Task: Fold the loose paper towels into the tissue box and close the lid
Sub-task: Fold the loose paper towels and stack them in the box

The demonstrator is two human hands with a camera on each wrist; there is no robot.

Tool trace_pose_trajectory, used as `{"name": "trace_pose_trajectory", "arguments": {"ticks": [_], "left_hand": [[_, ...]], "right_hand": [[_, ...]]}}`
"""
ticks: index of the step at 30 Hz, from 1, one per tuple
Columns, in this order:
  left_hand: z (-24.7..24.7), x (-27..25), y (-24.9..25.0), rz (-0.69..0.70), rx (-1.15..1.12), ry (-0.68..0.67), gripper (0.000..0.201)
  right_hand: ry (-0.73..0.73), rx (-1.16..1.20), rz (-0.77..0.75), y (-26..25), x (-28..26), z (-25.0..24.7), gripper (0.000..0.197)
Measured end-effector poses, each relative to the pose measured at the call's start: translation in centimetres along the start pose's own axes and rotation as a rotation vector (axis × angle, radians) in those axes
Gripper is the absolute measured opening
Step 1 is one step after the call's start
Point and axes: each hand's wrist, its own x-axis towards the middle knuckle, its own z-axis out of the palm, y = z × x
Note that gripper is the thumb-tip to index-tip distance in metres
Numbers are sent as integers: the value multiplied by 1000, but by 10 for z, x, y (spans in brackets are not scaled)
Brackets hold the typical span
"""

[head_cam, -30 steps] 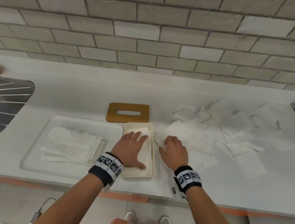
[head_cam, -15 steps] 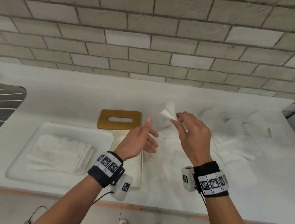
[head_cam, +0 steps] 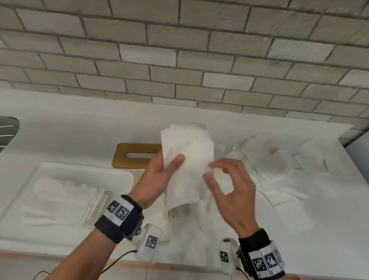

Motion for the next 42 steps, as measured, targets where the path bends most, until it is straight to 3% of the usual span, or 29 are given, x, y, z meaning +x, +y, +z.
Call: {"name": "trace_pose_trajectory", "arguments": {"ticks": [2, 4, 7, 10, 18, 21, 24, 28, 31, 34, 40, 42], "left_hand": [[-5, -12, 1, -6, 37, -19, 36], [-11, -23, 1, -15, 63, -17, 36], [-26, -36, 2, 12, 130, -12, 33], [-53, -46, 0, 19, 153, 21, 38], [-120, -76, -16, -75, 215, 108, 78], [-138, -86, -19, -121, 154, 173, 63], [-157, -92, -24, -153, 96, 269, 49], [-173, -98, -29, -149, 16, 356, 43], [-175, -102, -29, -146, -47, 373, 37], [-176, -102, -30, -143, -67, 389, 33], [-171, -97, -26, -127, -51, 366, 35], [-168, -96, -24, -128, -67, 352, 37]], "right_hand": [[107, 175, 255, -13, 10, 11, 19], [71, 273, 402, -22, 18, 26, 18], [14, 263, 415, -30, 16, 52, 16], [61, 316, 434, -44, 11, 79, 22], [173, 479, 536, -67, 0, 138, 8], [251, 454, 584, -60, -3, 144, 7], [125, 230, 575, -44, -10, 153, 9], [-191, -45, 656, -30, -27, 175, 10], [-300, -29, 754, -27, -39, 179, 38], [-451, -52, 694, -23, -48, 172, 71], [-560, -301, 521, -28, -55, 177, 48], [-460, -317, 407, -36, -50, 169, 30]]}}
